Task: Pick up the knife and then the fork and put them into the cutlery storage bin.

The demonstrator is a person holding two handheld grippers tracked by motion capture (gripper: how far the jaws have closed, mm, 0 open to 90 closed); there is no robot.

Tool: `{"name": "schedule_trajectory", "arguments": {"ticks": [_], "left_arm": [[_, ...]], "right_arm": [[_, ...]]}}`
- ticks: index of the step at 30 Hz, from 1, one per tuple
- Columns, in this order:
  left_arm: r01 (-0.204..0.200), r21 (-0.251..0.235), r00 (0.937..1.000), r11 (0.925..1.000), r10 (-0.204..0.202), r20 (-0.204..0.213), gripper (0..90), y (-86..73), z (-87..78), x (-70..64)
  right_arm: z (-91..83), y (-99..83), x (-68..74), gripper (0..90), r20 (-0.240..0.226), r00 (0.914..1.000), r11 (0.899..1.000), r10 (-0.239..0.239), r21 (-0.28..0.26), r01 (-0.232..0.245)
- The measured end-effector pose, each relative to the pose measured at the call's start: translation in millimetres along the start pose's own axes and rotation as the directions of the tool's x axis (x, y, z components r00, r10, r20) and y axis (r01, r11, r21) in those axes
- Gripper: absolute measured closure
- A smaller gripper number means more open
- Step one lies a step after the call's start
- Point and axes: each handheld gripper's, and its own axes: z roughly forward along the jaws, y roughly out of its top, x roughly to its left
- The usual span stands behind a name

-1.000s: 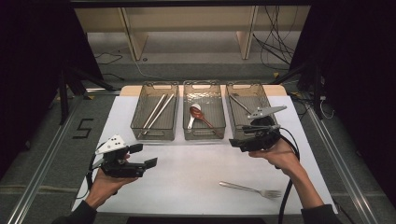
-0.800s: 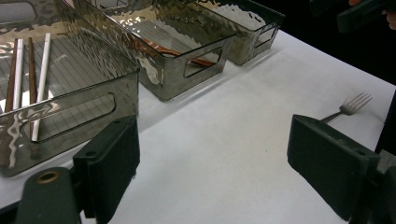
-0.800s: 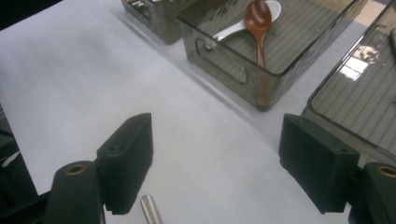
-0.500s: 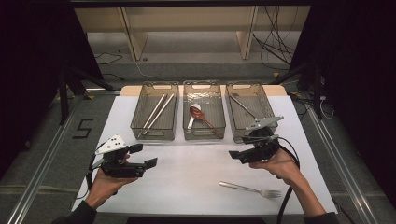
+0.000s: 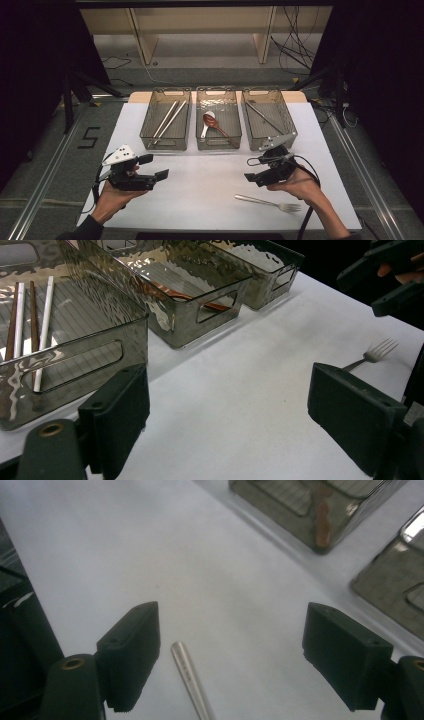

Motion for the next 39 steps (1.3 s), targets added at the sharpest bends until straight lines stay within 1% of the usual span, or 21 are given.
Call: {"name": "schedule_trajectory", "arguments": {"ticks": [3, 8, 10, 18, 21, 23, 26, 32, 36, 39], "left_arm": [[-0.004, 0.001, 1.0000, 1.0000, 0.004, 0.001, 16.5, 0.1, 0.0, -0.2], [-0.002, -0.005, 1.0000, 1.0000, 0.002, 0.000, 16.5, 0.2, -1.0, 0.1], [0.000, -0.006, 1.0000, 1.0000, 0.000, 0.001, 16.5, 0.4, -1.2, -0.1], [-0.001, -0.006, 1.0000, 1.0000, 0.001, 0.002, 16.5, 0.7, -0.8, -0.5], [-0.004, -0.005, 1.0000, 1.0000, 0.004, 0.003, 16.5, 0.6, -0.9, -0.5], [-0.005, -0.004, 1.0000, 1.0000, 0.005, 0.003, 16.5, 0.7, -1.0, -0.4], [-0.003, -0.005, 1.0000, 1.0000, 0.003, 0.003, 16.5, 0.7, -0.9, -0.4], [-0.005, -0.004, 1.0000, 1.0000, 0.005, 0.004, 16.5, 0.7, -0.8, -0.8], [-0.007, -0.003, 1.0000, 1.0000, 0.007, 0.005, 16.5, 0.8, -1.1, -0.9], [-0.006, -0.003, 1.0000, 1.0000, 0.006, 0.004, 16.5, 0.8, -1.1, -0.7]], "right_arm": [[3.3, -3.2, 3.4, 24.3, -0.001, 0.9998, 0.999, -0.018, 0.030, 0.018], [7.3, -9.0, 6.9, 24.4, -0.010, 0.9994, 0.997, -0.032, 0.072, 0.032], [8.1, -11.1, 7.7, 24.3, -0.004, 0.9993, 0.995, -0.037, 0.090, 0.037], [11.6, -23.4, 5.4, 24.6, 0.011, 0.9989, 0.985, -0.045, 0.167, 0.043], [14.7, -27.9, 5.4, 26.9, 0.021, 0.9980, 0.977, -0.060, 0.205, 0.054], [16.6, -30.4, 6.2, 28.1, 0.012, 0.9978, 0.973, -0.066, 0.224, 0.061], [19.6, -33.2, 8.0, 31.8, 0.010, 0.9964, 0.963, -0.084, 0.259, 0.079], [24.6, -38.3, 9.7, 38.1, -0.002, 0.9946, 0.943, -0.104, 0.317, 0.099], [28.7, -42.9, 10.2, 40.9, 0.003, 0.9940, 0.929, -0.109, 0.356, 0.101], [31.0, -45.8, 10.2, 43.0, 0.000, 0.9933, 0.921, -0.116, 0.375, 0.107]]}}
